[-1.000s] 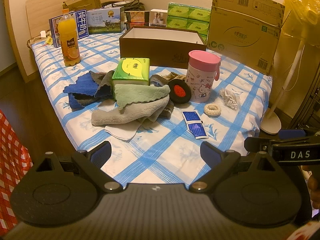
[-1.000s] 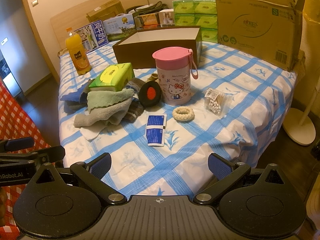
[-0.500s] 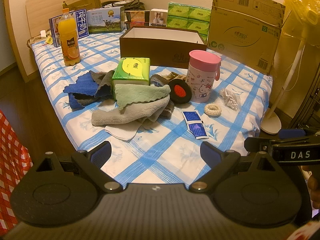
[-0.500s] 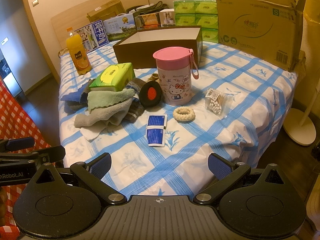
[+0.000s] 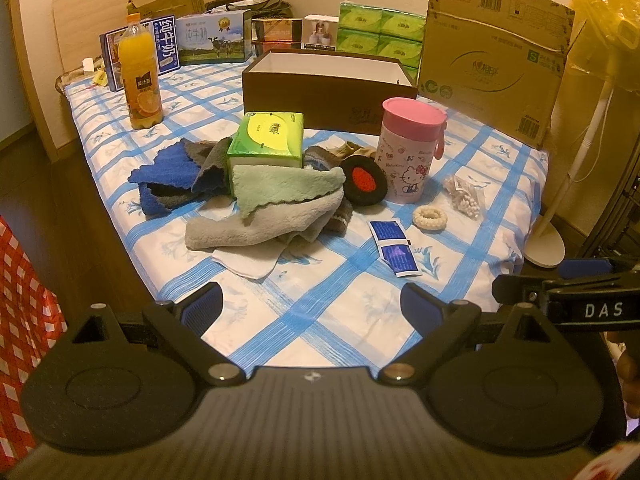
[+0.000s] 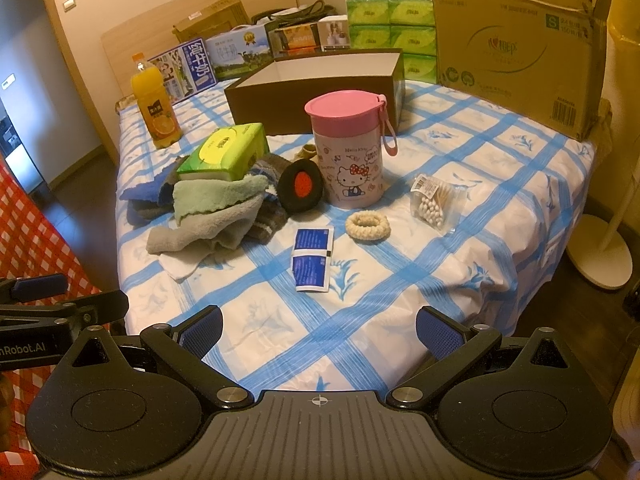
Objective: Organize soft objects
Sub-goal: 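Move both tools toward the cloths and blue sachet on the bed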
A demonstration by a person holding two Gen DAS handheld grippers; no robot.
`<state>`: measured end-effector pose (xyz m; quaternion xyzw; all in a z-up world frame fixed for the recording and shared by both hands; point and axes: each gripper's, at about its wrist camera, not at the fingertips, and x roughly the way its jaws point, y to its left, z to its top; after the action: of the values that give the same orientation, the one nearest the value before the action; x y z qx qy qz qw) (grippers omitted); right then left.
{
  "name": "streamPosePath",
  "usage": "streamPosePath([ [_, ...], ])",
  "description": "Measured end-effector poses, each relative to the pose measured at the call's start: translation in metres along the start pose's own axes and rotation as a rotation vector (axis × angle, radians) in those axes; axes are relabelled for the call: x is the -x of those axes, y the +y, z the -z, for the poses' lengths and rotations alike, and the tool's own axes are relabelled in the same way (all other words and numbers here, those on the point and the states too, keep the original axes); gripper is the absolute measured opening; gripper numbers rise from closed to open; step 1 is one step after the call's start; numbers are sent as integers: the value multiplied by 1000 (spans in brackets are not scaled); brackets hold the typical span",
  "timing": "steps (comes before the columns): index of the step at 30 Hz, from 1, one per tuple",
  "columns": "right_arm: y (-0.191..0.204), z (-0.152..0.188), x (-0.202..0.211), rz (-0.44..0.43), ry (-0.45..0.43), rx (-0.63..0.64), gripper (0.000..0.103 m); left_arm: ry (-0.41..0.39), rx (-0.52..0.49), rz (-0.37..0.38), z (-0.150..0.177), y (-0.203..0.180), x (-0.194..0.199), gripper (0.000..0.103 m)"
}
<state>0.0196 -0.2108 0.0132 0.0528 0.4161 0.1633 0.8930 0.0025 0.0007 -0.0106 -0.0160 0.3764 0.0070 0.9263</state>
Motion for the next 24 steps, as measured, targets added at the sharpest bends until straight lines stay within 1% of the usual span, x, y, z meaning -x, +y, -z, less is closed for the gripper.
streamPosePath([
  [10,1,3,-9,-4,4,-4,102,2,11,7,3,5,-8,95],
  [24,1,1,-12,-5,10,-2,102,8,12,7,1,3,-10,95],
])
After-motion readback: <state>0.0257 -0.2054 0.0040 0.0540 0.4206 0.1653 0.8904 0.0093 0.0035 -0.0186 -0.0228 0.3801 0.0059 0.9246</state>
